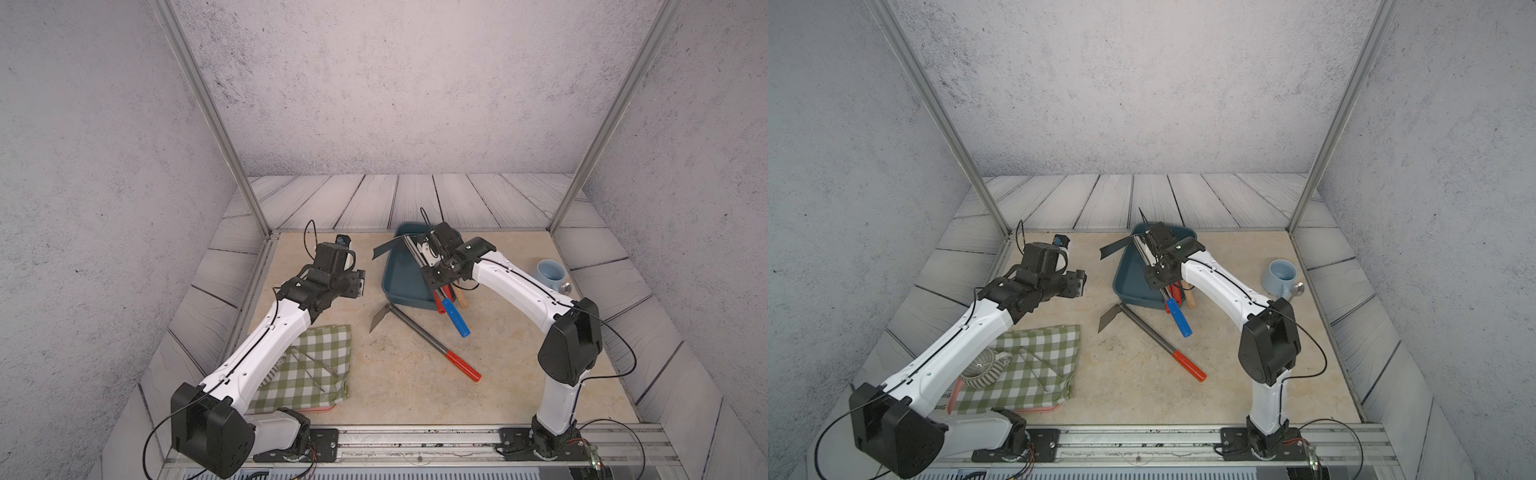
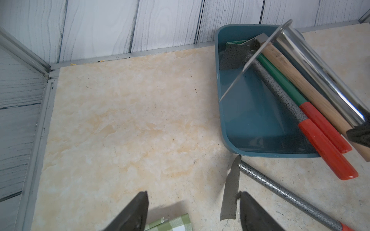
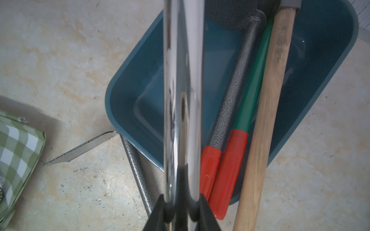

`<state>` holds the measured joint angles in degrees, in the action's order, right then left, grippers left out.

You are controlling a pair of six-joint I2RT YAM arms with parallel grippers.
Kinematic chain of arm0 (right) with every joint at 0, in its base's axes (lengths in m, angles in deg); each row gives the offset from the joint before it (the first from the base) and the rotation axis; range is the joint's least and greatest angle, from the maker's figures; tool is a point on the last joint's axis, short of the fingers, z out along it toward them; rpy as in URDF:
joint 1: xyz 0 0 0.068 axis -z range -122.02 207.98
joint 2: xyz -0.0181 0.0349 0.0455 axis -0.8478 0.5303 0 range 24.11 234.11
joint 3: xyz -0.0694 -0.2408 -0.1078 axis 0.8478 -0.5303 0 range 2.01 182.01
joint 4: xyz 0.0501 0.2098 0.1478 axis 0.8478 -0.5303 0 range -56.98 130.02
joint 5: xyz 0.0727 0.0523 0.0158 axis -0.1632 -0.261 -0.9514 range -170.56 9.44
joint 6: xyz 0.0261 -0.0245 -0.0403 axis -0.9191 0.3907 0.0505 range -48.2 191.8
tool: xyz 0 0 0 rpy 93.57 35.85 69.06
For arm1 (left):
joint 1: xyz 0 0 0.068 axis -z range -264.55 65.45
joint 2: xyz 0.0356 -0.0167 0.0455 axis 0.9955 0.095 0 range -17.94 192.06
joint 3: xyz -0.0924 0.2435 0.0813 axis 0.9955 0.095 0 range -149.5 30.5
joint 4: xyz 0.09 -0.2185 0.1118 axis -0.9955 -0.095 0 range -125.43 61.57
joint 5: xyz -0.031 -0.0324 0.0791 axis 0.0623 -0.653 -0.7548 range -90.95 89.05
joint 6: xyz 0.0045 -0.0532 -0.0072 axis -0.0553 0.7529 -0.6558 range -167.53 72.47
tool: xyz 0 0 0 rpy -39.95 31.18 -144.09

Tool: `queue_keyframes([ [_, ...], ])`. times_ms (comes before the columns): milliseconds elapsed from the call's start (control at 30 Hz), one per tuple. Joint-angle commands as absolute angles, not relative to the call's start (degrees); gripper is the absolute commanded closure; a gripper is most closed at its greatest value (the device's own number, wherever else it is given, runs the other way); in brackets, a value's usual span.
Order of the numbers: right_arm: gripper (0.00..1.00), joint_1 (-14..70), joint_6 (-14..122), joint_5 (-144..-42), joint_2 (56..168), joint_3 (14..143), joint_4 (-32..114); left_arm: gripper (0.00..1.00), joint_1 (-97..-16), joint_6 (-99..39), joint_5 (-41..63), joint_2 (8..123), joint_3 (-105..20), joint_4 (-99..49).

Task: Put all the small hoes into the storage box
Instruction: Place the hoe in the storage box.

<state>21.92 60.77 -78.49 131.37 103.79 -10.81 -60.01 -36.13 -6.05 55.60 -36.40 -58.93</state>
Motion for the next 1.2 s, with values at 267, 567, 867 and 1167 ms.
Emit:
queue_keyframes([
  [267, 1.0, 26.15, 55.37, -85.12, 136.13, 114.02, -16.56, 0.26, -60.29, -36.72, -5.55, 55.27, -35.75, -58.4],
  [567, 1.0, 28.35, 51.16, -89.65, 139.23, 117.2, -18.63, 0.26, -60.29, -36.78, -5.34, 55.54, -35.79, -58.43],
  [867, 1.0, 29.48, 49.16, -93.18, 144.45, 123.91, -23.09, 0.26, -60.29, -36.85, -5.39, 55.63, -35.78, -58.4],
  [1167, 1.0, 31.3, 46.51, -97.9, 147.97, 126.0, -23.0, 0.26, -60.29, -36.89, -5.25, 55.63, -35.9, -58.44],
])
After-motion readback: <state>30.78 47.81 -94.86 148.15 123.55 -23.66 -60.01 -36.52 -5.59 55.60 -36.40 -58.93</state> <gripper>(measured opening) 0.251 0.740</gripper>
